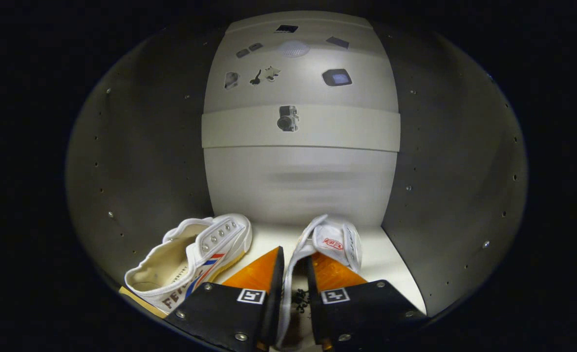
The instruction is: Open the shoe cabinet door, grab the shoes and put them into the shoe cabinet, then close the shoe cabinet door.
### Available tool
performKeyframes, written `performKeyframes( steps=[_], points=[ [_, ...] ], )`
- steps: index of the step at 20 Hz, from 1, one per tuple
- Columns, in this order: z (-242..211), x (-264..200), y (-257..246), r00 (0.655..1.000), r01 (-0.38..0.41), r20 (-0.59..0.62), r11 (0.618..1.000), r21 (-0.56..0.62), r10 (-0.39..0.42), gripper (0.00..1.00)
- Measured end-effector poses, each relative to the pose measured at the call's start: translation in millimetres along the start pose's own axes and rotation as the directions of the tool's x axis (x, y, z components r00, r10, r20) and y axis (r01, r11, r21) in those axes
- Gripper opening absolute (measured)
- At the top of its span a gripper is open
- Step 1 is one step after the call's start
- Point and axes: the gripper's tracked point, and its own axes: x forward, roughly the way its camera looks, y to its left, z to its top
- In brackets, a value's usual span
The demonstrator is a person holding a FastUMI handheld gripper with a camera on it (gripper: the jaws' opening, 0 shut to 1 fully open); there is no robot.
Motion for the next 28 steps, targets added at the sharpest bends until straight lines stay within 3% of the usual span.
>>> performKeyframes(
  steps=[2,5,9,17,28],
  points=[
    [1.2,-10.6,1.0,1.000,0.007,-0.001,1.000,-0.004,-0.007,0.38],
    [2.0,-33.2,1.4,1.000,0.022,-0.004,1.000,-0.012,-0.022,0.70],
    [16.6,-77.2,2.8,0.996,0.073,0.045,0.997,-0.019,-0.072,0.94],
    [29.4,-196.5,36.7,0.981,0.144,0.128,0.990,0.003,-0.144,0.93],
    [-10.7,-337.8,49.3,0.970,0.216,0.108,0.976,0.028,-0.218,0.93]
  ],
)
